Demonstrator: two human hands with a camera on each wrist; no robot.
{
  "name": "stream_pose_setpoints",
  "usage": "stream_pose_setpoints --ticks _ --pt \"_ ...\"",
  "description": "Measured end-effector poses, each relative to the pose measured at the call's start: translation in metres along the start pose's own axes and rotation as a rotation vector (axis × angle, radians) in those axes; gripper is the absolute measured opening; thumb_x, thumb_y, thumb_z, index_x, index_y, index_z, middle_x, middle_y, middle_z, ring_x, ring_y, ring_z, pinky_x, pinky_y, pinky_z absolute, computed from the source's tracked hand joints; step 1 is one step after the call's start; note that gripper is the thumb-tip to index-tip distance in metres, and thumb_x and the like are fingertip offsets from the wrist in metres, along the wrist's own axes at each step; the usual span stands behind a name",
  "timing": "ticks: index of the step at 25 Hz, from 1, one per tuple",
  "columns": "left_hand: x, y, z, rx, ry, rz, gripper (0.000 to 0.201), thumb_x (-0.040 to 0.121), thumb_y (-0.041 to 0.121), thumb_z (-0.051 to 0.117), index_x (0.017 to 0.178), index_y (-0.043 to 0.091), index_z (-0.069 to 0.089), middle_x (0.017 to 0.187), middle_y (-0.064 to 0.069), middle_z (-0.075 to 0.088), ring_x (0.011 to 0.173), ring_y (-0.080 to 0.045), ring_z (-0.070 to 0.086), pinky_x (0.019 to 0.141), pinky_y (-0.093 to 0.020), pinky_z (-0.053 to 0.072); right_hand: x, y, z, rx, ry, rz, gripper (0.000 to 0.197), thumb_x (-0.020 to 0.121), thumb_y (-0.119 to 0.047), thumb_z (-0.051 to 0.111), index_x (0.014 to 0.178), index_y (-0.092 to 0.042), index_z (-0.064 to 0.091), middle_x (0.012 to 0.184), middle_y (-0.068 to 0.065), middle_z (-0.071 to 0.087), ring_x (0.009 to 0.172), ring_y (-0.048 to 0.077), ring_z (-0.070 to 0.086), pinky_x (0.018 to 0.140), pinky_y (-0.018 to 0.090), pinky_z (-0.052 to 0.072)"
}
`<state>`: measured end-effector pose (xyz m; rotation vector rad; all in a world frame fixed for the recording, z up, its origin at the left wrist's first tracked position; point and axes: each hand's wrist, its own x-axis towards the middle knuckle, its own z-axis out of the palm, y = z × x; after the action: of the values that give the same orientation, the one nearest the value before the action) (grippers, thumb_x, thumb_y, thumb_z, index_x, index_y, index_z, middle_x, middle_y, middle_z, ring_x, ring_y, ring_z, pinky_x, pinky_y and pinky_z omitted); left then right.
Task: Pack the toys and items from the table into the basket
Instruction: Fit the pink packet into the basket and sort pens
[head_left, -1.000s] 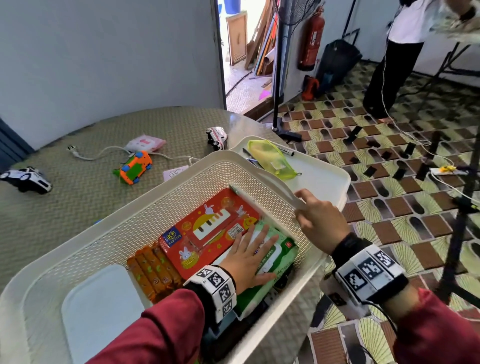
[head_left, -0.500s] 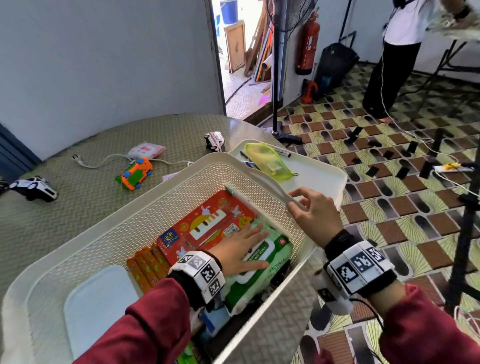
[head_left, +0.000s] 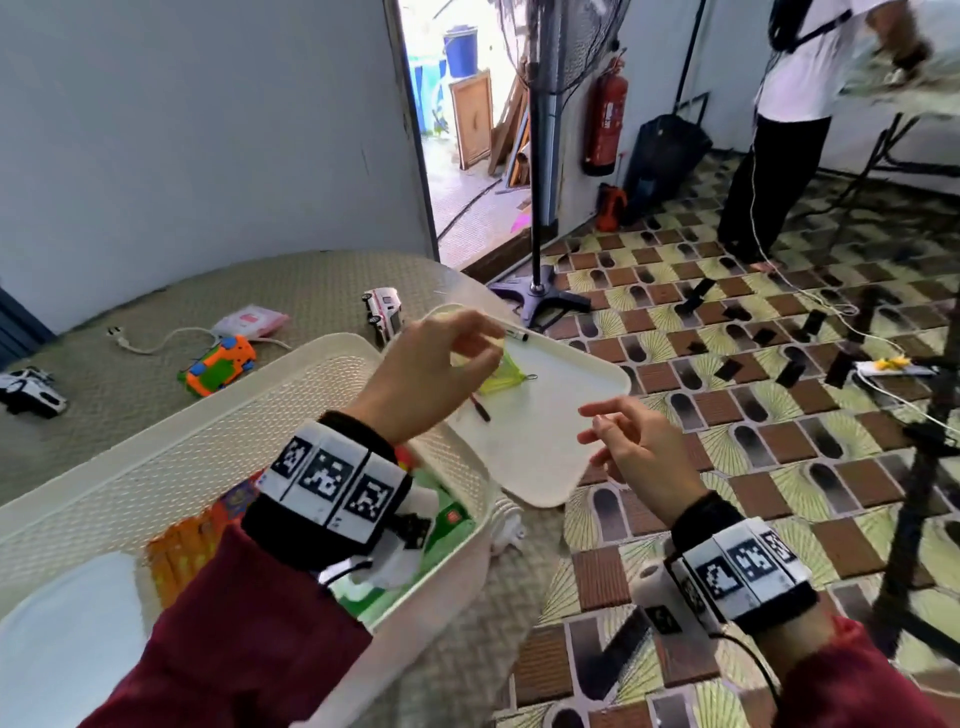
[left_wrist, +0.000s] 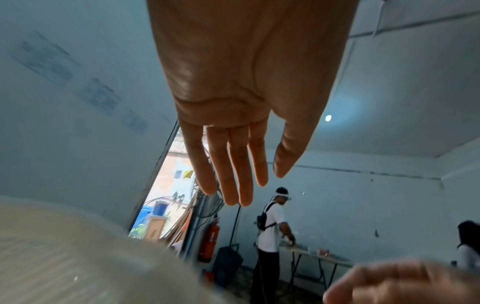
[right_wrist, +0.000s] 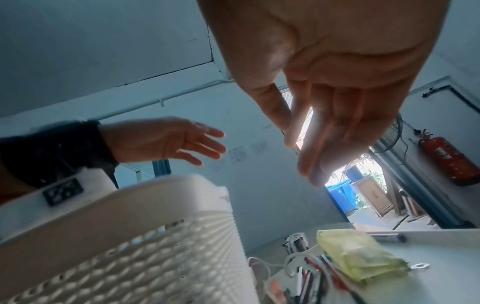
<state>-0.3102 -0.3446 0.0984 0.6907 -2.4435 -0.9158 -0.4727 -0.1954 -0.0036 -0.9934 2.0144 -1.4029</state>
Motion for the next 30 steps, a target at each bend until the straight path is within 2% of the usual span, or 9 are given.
stream_pose_setpoints --ticks 3,5,7,12,17,20,23,26,30 --pt "0.026 0.041 0.038 -0.050 0.046 0.033 0.016 0.090 0.018 0.061 0.105 0.017 0.068 0.089 0.007 0.068 0.082 0.000 0.062 0.070 -0.007 0.042 0.003 0.019 -0.048 -0.020 0.004 0.030 0.017 0.095 -0.007 0.047 0.100 -0.014 0.062 0.085 0.011 0.068 0.063 0.012 0.062 0.049 0.014 0.046" --pt "0.039 0.062 0.073 -0.093 -0.004 0.038 0.015 0.090 0.017 0.060 0.103 0.017 0.067 0.086 0.011 0.066 0.079 0.004 0.060 0.068 -0.007 0.043 0.001 0.034 -0.079 -0.017 0.009 0.068 0.017 0.095 -0.006 0.047 0.102 -0.010 0.061 0.086 0.011 0.068 0.061 0.005 0.061 0.047 0.012 0.044" --pt "0.048 0.072 0.108 -0.108 -0.067 0.024 0.014 0.091 0.016 0.060 0.103 0.016 0.067 0.086 0.011 0.064 0.079 0.006 0.058 0.068 -0.004 0.042 -0.001 0.052 -0.108 -0.029 0.005 0.116 0.017 0.096 -0.006 0.047 0.103 -0.010 0.062 0.087 0.011 0.068 0.061 0.006 0.061 0.047 0.011 0.043" --pt "0.072 0.060 0.184 -0.173 -0.200 -0.058 0.013 0.089 0.012 0.062 0.101 0.012 0.068 0.093 -0.004 0.069 0.075 0.000 0.057 0.068 -0.004 0.042 -0.001 0.099 -0.158 -0.054 -0.005 0.233 0.020 0.095 -0.003 0.045 0.094 -0.014 0.063 0.086 0.010 0.069 0.076 0.019 0.064 0.059 0.023 0.052" --pt "0.099 0.027 0.239 -0.247 -0.282 -0.208 0.012 0.089 0.014 0.063 0.099 0.015 0.069 0.094 -0.007 0.071 0.080 -0.009 0.060 0.067 -0.006 0.044 0.016 0.144 -0.189 -0.062 0.036 0.370 0.017 0.095 -0.007 0.049 0.097 -0.016 0.064 0.090 0.006 0.069 0.065 0.017 0.062 0.058 0.025 0.051" --pt "0.134 0.006 0.270 -0.278 -0.325 -0.266 0.011 0.090 0.016 0.063 0.100 0.016 0.069 0.096 -0.008 0.071 0.083 -0.012 0.063 0.067 -0.007 0.045 0.050 0.167 -0.213 -0.078 0.042 0.410 0.018 0.094 -0.007 0.049 0.095 -0.018 0.064 0.091 0.005 0.068 0.063 0.015 0.061 0.056 0.024 0.049" --pt "0.181 -0.013 0.298 -0.290 -0.352 -0.316 0.010 0.090 0.015 0.062 0.098 0.018 0.068 0.098 -0.010 0.070 0.091 -0.021 0.065 0.076 -0.018 0.049 0.098 0.184 -0.237 -0.086 0.040 0.450 0.019 0.094 -0.007 0.050 0.089 -0.021 0.063 0.093 0.008 0.067 0.065 0.017 0.062 0.053 0.020 0.047" --pt "0.225 -0.024 0.321 -0.280 -0.358 -0.336 0.009 0.090 0.015 0.062 0.097 0.018 0.067 0.097 -0.008 0.070 0.093 -0.020 0.065 0.077 -0.019 0.049 0.149 0.192 -0.256 -0.101 0.023 0.483 0.018 0.093 -0.008 0.052 0.087 -0.021 0.062 0.091 0.007 0.067 0.066 0.019 0.061 0.058 0.027 0.051" --pt "0.293 -0.044 0.339 -0.277 -0.345 -0.391 0.014 0.091 0.016 0.060 0.103 0.014 0.067 0.096 -0.005 0.070 0.094 -0.019 0.066 0.084 -0.028 0.054 0.234 0.204 -0.276 -0.135 -0.039 0.504 0.014 0.093 -0.011 0.052 0.091 -0.021 0.061 0.095 0.007 0.067 0.069 0.017 0.061 0.053 0.019 0.044"
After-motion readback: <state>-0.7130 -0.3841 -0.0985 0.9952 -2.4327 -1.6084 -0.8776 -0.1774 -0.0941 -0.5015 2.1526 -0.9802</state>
